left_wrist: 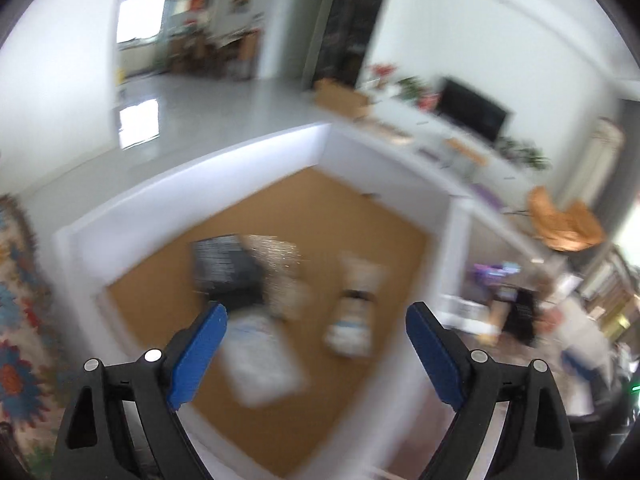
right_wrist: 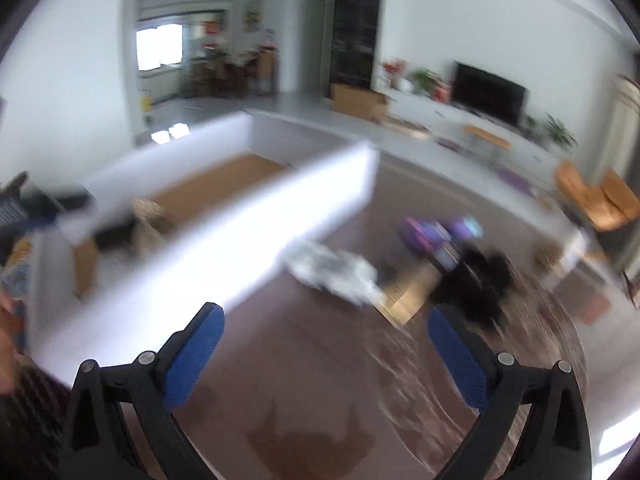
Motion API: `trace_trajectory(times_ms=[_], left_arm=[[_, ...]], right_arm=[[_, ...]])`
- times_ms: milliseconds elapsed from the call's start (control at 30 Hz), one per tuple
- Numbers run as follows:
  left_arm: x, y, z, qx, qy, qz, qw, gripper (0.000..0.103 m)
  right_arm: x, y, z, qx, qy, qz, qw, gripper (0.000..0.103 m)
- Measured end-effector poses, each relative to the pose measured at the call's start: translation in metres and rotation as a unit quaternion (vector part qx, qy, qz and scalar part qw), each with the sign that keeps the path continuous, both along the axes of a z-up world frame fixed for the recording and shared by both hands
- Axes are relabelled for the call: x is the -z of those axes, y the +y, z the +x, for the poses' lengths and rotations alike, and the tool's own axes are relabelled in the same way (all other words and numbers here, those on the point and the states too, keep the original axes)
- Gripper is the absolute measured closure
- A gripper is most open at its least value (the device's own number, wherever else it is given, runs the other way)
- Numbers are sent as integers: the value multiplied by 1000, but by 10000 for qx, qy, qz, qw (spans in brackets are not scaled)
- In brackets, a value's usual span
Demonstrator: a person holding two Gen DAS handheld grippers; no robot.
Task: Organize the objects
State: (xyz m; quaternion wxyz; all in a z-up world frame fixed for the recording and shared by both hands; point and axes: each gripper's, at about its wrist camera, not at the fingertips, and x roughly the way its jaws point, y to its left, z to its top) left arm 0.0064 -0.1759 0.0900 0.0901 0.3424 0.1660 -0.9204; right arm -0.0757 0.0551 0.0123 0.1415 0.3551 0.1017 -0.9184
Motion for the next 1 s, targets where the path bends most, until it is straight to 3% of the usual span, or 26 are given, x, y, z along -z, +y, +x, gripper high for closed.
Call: trace_trajectory(times_ms=[67,167,267,367,533,700,1000], left_arm=[[-9,31,8,461,252,54,9986,12],[-18,90,19,1323,518,-16,9899,11],[-15,149,24,2074,381,-107,9775,10],[14,197,21,2555,44,-197,9666,10],[53,231,15,2855,-517,-404,9561,10],[89,238,10,2724,-704,-978,9546,10],[104,226,15,2537,-757,-1353,9548,10]], right_arm=[[23,46,14,463,-73,276,9985,1],[53,120,39,1155,-324,573,9911,1],[69,184,58,1721,-536,480,9824,1],[73,208,71,2002,-620,328,9772,1],[83,211,68,2073,-840,-19,9747,1],[86,205,62,1908,-986,-128,9766,0],[88,207,62,1977,-1024,-198,9747,0]])
